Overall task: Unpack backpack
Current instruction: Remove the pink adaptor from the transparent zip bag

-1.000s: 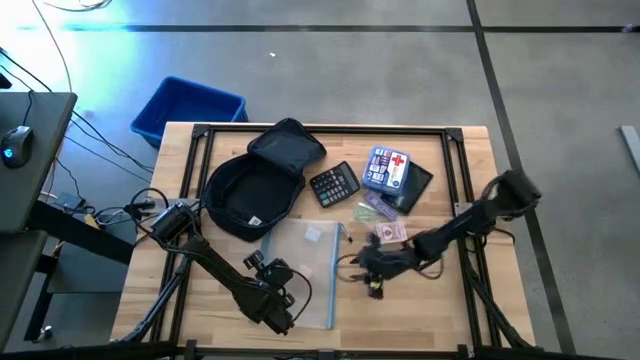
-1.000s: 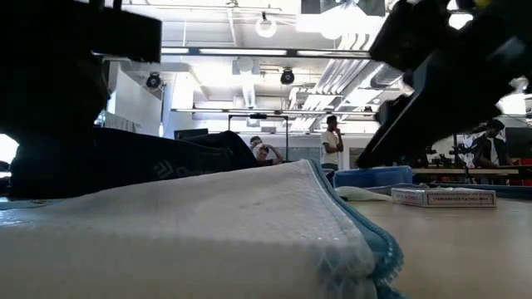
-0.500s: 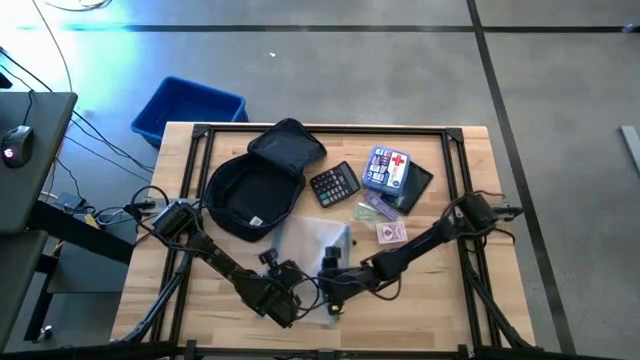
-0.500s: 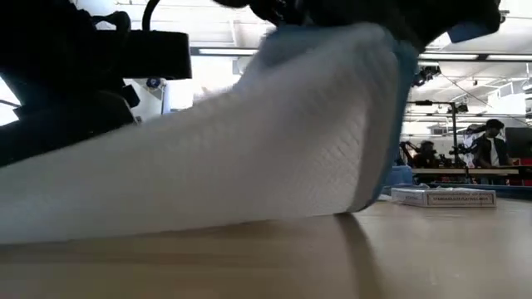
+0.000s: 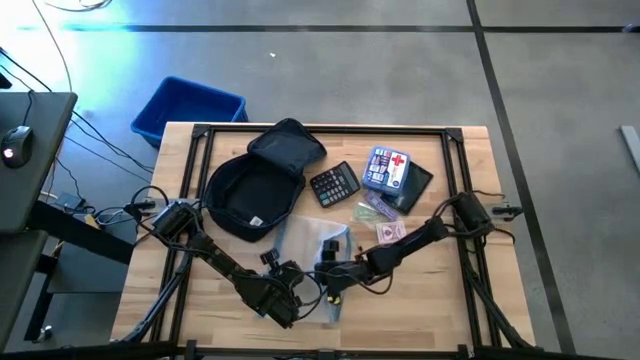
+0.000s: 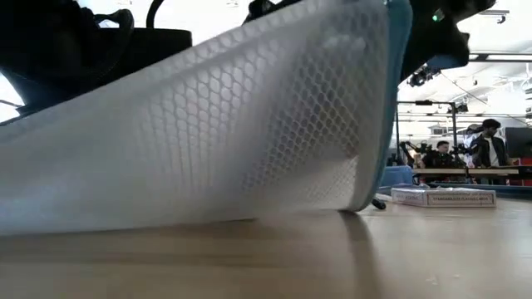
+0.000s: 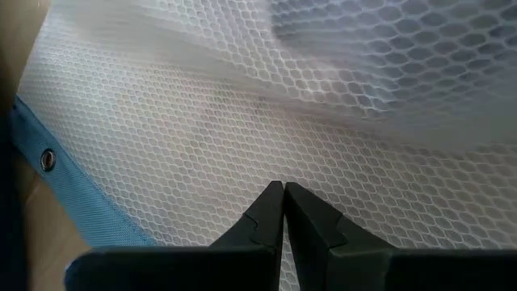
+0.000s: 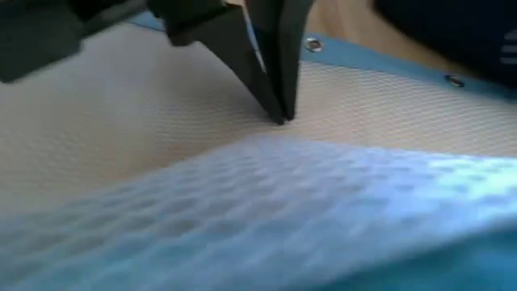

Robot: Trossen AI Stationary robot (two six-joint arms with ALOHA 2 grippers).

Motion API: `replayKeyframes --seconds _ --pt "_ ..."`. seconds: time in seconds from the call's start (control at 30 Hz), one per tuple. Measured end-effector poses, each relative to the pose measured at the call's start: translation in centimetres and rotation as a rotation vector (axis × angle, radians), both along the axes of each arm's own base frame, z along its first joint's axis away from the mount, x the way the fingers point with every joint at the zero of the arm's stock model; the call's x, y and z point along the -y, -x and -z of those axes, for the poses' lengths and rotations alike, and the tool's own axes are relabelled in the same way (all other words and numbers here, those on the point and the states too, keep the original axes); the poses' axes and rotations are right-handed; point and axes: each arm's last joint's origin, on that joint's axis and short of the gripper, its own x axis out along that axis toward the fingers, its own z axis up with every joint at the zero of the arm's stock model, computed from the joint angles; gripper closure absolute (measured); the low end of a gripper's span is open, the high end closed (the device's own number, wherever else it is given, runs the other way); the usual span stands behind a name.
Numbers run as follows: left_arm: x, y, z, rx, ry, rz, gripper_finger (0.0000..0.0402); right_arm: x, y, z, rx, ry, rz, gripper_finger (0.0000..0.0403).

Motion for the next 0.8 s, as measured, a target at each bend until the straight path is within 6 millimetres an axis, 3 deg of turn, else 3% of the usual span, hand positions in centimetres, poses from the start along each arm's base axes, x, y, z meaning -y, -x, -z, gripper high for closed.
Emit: replayKeyframes --seconds 0.2,0.43,0.67,0.8 --pt "0.0 0.4 0.0 -0.029 -0.007 -0.013 0.0402 0.2 0.4 0.2 -0.116 -0.032 -0.045 0.0314" --pt "0.1 1.5 0.0 -0.089 -0.033 -0.035 0.0402 0.1 1.1 -0.6 -0.18 -0.003 -0.078 0.0314" --pt "0.3 2.7 0.0 -0.162 -0.082 -0.007 0.0402 -1.3 3.1 -3.4 -0.203 0.05 -0.141 0.0314" --pt "0.7 3.4 0.0 -0.194 -0.109 0.018 0.0402 -2.2 4.4 -3.7 -0.256 0.087 -0.168 0.0314"
